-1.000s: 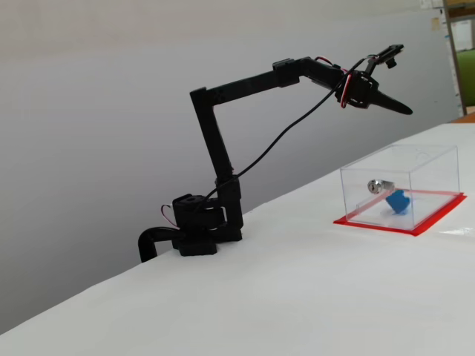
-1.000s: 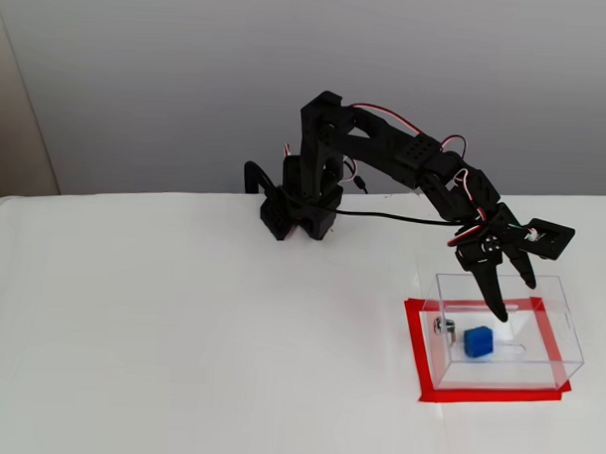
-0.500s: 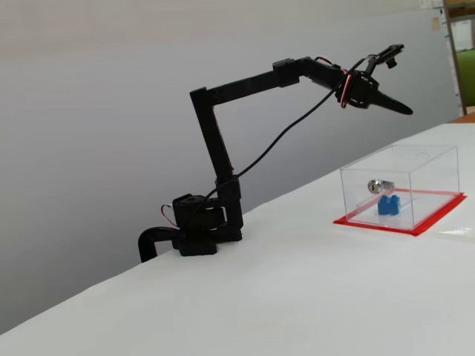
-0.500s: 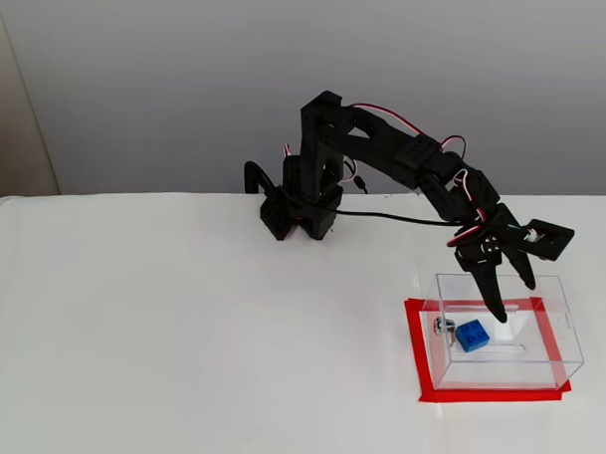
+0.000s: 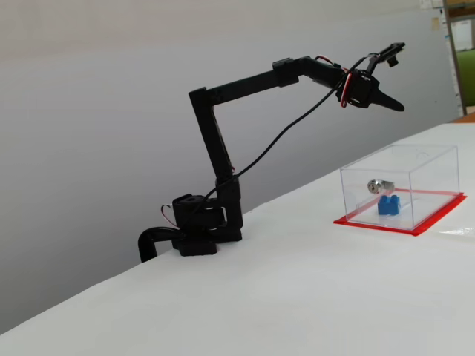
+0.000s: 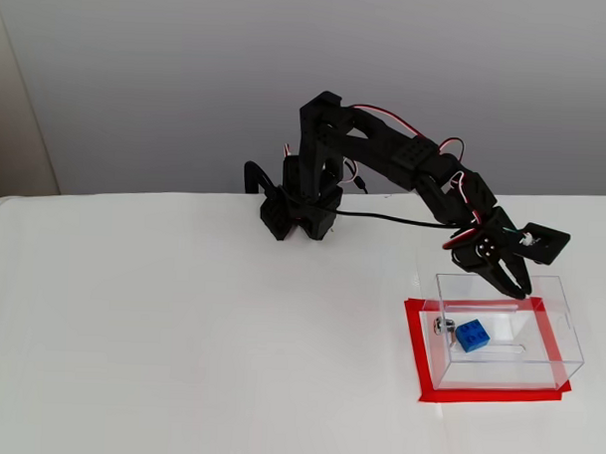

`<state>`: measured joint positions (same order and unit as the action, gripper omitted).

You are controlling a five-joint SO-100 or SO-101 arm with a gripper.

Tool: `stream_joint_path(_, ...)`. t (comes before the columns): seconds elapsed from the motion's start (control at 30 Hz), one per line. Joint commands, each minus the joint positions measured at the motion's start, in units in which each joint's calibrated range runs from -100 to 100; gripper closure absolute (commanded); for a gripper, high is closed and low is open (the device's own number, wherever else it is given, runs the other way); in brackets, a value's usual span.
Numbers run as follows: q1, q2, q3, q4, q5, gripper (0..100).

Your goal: Pick the blue lego brick and place it into the transparent box

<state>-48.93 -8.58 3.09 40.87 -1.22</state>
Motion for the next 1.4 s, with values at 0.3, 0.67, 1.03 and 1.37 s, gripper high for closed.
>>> stream_joint_path(0.3, 7.7, -9.5, -1.6, -0.1, 0.3, 98)
stream_joint_path(0.67, 22.5, -18.1, -0.7, -0.1, 0.0, 99)
stream_joint_path(1.03, 39.1, -30.2, 11.3, -0.1, 0.1, 99)
stream_joint_path(1.37, 50.5, -37.9, 20.7, -0.1, 0.1, 99)
